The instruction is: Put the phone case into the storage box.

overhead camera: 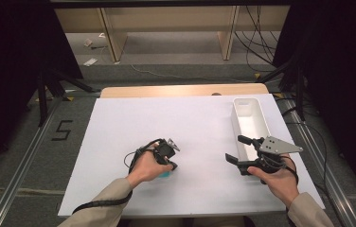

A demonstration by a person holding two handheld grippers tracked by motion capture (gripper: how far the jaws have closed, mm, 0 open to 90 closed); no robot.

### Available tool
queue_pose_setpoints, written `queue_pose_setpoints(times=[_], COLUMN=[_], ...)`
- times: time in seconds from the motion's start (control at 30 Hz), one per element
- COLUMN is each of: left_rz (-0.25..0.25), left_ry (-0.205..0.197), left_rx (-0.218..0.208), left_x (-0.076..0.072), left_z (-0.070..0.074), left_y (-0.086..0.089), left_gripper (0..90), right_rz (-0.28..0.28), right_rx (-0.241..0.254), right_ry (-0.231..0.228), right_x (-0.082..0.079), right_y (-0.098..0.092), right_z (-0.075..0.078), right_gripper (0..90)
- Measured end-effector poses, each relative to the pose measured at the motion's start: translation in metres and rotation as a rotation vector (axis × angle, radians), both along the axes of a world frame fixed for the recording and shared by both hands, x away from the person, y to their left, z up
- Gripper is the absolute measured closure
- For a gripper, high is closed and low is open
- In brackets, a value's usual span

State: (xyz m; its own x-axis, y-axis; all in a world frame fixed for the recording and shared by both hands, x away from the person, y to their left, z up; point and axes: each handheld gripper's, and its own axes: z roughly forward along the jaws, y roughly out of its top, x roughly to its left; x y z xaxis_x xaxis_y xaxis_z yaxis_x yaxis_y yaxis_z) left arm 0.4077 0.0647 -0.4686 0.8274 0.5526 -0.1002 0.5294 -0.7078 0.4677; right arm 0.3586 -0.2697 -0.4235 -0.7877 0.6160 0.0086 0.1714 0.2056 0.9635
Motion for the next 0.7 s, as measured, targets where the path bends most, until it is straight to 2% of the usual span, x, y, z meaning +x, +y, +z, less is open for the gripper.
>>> queue_pose_setpoints(times=[0.17, 0.47, 0.7], left_rz=[0.003, 0.035, 0.054], left_ry=[0.010, 0.030, 0.028], left_rx=[0.030, 0.047, 0.078], left_x=[-0.006, -0.012, -0.015], left_z=[0.001, 0.002, 0.003], left_y=[0.013, 0.037, 0.056], left_gripper=[89.7, 89.7, 89.7], right_rz=[0.001, 0.001, 0.002], right_rx=[-0.003, -0.006, -0.006], right_ry=[0.000, 0.003, -0.001], right_x=[0.000, 0.000, 0.000], right_y=[0.000, 0.002, 0.002], right_z=[0.000, 0.000, 0.000], right_gripper=[18.1, 18.1, 18.1])
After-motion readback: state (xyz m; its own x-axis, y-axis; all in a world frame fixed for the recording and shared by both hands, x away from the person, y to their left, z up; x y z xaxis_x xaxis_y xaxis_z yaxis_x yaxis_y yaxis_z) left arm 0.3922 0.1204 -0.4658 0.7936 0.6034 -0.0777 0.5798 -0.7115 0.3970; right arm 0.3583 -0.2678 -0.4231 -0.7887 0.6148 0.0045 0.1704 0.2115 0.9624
